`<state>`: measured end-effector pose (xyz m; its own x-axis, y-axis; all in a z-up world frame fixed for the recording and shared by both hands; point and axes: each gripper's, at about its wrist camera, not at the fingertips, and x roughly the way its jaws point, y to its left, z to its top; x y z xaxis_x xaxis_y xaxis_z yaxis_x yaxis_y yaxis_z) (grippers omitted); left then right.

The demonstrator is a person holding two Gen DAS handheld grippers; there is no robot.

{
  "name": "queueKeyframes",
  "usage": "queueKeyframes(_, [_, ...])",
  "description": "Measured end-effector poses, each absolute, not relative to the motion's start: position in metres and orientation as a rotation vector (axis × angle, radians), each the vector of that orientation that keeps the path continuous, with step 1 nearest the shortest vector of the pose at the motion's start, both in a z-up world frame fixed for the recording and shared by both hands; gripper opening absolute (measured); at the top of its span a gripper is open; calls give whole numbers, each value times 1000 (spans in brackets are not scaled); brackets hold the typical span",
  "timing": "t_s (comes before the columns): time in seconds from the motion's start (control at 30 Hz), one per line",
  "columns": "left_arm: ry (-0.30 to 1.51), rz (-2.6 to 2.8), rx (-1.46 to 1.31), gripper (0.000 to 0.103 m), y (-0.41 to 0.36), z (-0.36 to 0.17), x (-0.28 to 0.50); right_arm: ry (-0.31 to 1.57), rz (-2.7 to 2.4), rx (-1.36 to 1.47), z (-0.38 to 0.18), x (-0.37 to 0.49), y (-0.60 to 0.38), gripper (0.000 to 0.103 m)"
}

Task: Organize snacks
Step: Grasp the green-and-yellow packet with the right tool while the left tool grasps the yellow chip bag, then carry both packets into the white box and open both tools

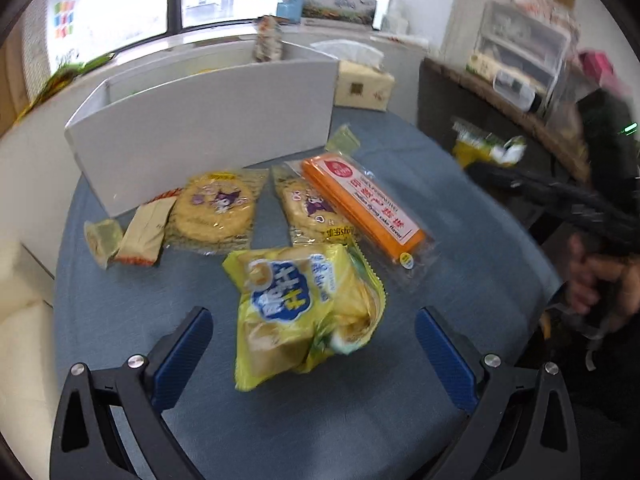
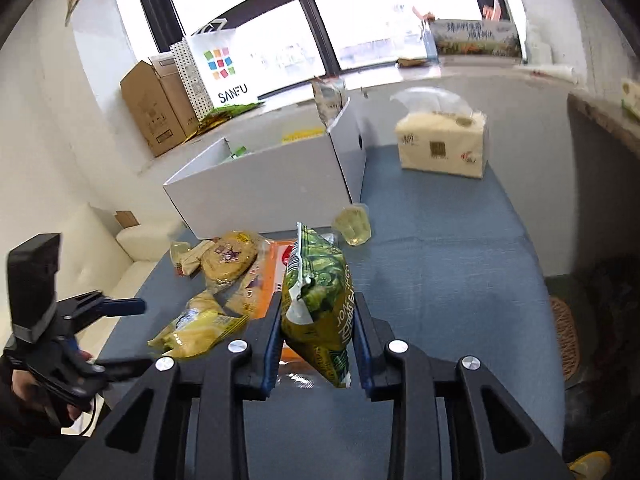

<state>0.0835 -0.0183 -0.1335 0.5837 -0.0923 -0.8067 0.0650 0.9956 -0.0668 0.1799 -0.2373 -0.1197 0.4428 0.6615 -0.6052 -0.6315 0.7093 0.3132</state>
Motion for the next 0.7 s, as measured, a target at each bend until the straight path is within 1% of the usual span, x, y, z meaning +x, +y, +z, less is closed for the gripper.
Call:
queueKeyframes(0.13, [982, -70, 101, 103, -42, -147, 99, 755, 820, 39, -117, 166, -238, 33])
queueKeyframes(0.23, [975, -41, 223, 102, -57, -159, 104, 774, 818, 45, -122, 164, -238, 34])
queueKeyframes(0.27, [974, -31, 281, 98, -62, -165, 106, 782, 821, 51, -124, 164, -237, 34])
queueKeyframes(0.3, [991, -35, 320, 64, -64, -169, 107, 788, 821, 58, -126, 163, -238, 34])
queueKeyframes(0.33, [967, -4, 367, 57, -65, -168, 106, 794, 822, 63, -127, 163, -238, 34])
queueKeyframes(0.37, [958, -12, 335, 54, -61, -163, 105, 797, 824, 62, -128, 163, -237, 34])
queueKeyframes(0.43, [925, -48, 174, 48, -41, -147, 101, 797, 828, 66, -128, 162, -237, 34])
queueKeyframes(0.5, [868, -75, 35, 46, -17, -129, 93, 791, 837, 76, -126, 161, -236, 34])
queueKeyframes(0.6, [790, -83, -46, 46, 7, -103, 80, 781, 862, 99, -119, 160, -233, 34])
queueKeyframes(0.7, [716, -113, -187, 46, 34, -79, 71, 762, 886, 102, -109, 158, -222, 34])
